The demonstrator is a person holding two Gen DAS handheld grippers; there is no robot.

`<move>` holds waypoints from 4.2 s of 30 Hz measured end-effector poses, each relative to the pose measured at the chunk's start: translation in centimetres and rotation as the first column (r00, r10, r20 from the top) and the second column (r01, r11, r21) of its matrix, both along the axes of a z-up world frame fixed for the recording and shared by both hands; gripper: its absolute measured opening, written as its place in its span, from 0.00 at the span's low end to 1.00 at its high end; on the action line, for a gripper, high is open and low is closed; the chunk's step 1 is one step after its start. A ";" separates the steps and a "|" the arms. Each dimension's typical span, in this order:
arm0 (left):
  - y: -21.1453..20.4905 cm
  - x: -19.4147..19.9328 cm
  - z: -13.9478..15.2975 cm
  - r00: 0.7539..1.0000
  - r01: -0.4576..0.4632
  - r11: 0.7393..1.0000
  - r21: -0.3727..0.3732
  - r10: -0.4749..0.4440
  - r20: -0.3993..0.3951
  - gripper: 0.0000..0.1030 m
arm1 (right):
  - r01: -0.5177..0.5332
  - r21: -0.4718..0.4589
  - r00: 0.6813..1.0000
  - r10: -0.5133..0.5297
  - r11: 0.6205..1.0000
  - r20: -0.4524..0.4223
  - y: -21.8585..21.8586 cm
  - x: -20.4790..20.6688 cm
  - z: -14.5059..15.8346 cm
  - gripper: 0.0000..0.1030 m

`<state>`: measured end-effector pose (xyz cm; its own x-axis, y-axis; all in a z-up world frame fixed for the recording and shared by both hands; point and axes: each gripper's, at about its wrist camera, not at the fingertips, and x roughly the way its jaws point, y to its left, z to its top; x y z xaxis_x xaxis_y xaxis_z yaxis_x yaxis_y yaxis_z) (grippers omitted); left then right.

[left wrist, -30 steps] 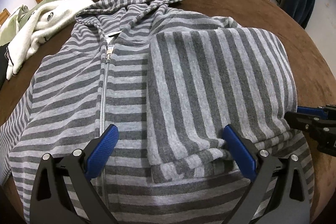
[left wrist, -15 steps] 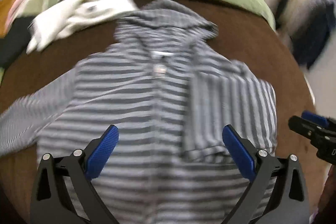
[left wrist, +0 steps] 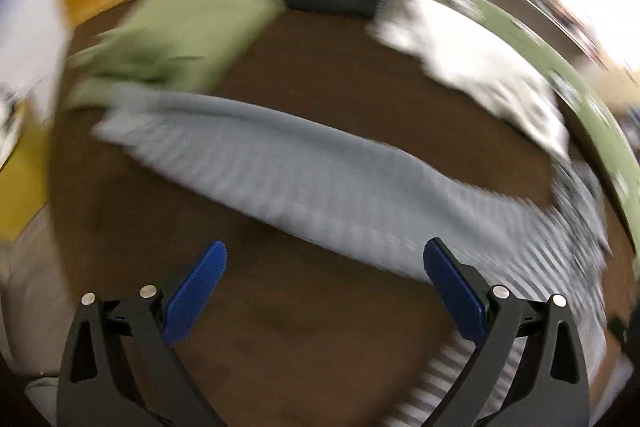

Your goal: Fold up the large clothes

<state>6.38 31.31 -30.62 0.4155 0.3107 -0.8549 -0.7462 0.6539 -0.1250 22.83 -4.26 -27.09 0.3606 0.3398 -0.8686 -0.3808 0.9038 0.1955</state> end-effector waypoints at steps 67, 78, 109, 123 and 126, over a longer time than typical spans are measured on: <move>-17.6 11.5 -6.2 0.612 0.767 0.543 0.342 -0.779 -0.135 0.90 | 0.132 -0.059 0.990 -0.135 0.989 -0.042 3.3 4.0 -6.1 0.90; -8.1 9.0 -1.6 0.812 0.562 0.796 0.223 -0.582 0.034 0.94 | -0.005 0.020 0.999 0.005 1.000 -0.037 7.1 4.7 -3.9 0.74; 3.7 7.0 -10.3 0.935 0.353 0.895 -0.273 -0.327 0.137 0.94 | -0.099 -0.041 0.983 0.091 0.994 -0.159 12.0 2.8 -11.6 0.19; 2.8 6.6 -8.9 0.907 0.395 0.886 -0.244 -0.334 0.256 0.15 | -0.039 -0.121 0.994 0.026 0.992 -0.106 9.4 1.9 -10.4 0.87; 2.5 6.8 -7.8 0.900 0.404 0.886 -0.226 -0.342 0.271 0.14 | -0.004 -0.128 0.989 -0.015 0.992 -0.146 8.2 2.3 -11.7 0.87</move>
<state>13.13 33.76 -38.40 0.6390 -0.1340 -0.7574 -0.3866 0.7953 -0.4669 25.09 3.94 -38.76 0.2281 0.2208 -0.9483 -0.3519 0.9268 0.1312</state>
